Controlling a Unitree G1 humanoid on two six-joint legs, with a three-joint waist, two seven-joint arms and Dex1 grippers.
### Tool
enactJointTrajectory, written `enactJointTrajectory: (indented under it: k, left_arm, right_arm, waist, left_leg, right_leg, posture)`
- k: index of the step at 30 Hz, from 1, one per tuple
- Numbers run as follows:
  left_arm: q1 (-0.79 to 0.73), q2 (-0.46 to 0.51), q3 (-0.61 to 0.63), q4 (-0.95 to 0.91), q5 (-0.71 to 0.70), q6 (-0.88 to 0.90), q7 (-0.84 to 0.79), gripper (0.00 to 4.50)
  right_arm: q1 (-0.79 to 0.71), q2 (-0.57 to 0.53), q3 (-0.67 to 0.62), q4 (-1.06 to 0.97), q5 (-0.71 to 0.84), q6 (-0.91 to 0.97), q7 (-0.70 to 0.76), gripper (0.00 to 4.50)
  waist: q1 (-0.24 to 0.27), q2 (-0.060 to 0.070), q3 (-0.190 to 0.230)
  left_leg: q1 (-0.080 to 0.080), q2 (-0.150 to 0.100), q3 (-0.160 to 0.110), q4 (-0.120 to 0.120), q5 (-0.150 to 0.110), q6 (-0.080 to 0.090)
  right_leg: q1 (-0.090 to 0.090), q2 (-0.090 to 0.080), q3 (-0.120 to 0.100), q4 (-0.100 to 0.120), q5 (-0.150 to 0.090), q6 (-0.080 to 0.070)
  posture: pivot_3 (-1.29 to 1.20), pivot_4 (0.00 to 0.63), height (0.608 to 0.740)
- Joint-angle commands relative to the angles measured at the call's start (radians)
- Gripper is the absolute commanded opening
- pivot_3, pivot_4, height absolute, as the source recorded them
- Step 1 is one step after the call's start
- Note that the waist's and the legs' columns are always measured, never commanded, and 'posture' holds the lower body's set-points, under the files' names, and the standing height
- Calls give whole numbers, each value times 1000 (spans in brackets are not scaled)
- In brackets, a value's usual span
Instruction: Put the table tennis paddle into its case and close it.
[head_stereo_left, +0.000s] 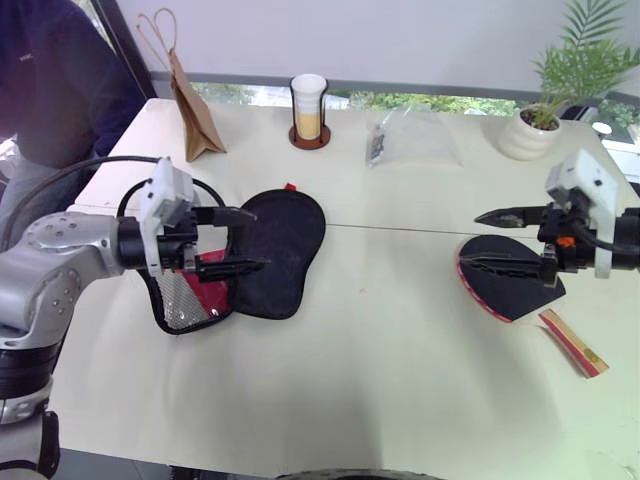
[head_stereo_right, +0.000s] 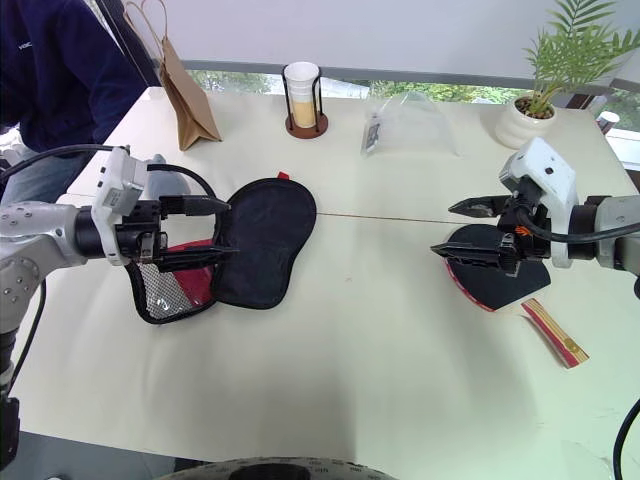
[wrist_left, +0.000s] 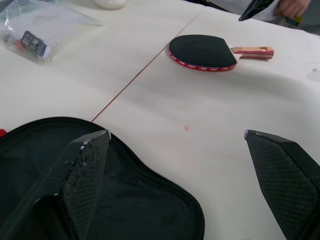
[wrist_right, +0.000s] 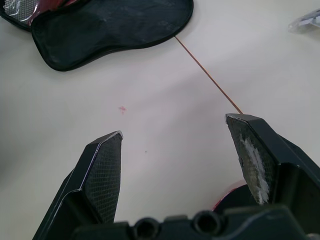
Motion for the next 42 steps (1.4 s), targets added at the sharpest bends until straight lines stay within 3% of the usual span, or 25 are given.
enactJointTrajectory:
  k: [1,18,28,34,42]
  left_arm:
    - [-10,12,24,-10,-1,-19,-9,4500]
    - [-18,7,24,-13,-4,-16,-6,4500]
    - [-12,16,32,-9,-3,-16,-13,4500]
    - [-9,26,40,8,10,-23,-14,4500]
    - [-12,44,47,20,16,-31,-19,4500]
  right_arm:
    - [-19,-9,-15,-2,15,2,0,3600]
    - [-32,6,6,-5,27,9,-19,3600]
    - [-99,58,82,-18,54,53,-69,3600]
    - [-159,185,221,-20,30,93,-171,3600]
    - [-296,568,512,61,-25,271,-393,3600]
  waist:
    - [0,0,0]
    - [0,0,0]
    - [-1,0,0]
    - [-10,0,0]
    - [-32,-1,0]
  left_leg:
    - [0,0,0,0,0,0]
    - [0,0,0,0,0,1]
    - [0,0,0,0,0,0]
    - [-1,0,0,0,0,-1]
    - [-4,0,0,-1,3,-5]
  right_leg:
    - [0,0,0,0,0,0]
    - [0,0,0,0,0,0]
    - [0,0,0,0,0,0]
    - [-1,0,0,0,0,0]
    - [-7,1,1,3,-1,-1]
  posture:
    - [0,150,740]
    - [0,150,740]
    - [0,150,740]
    - [0,150,740]
    - [0,150,740]
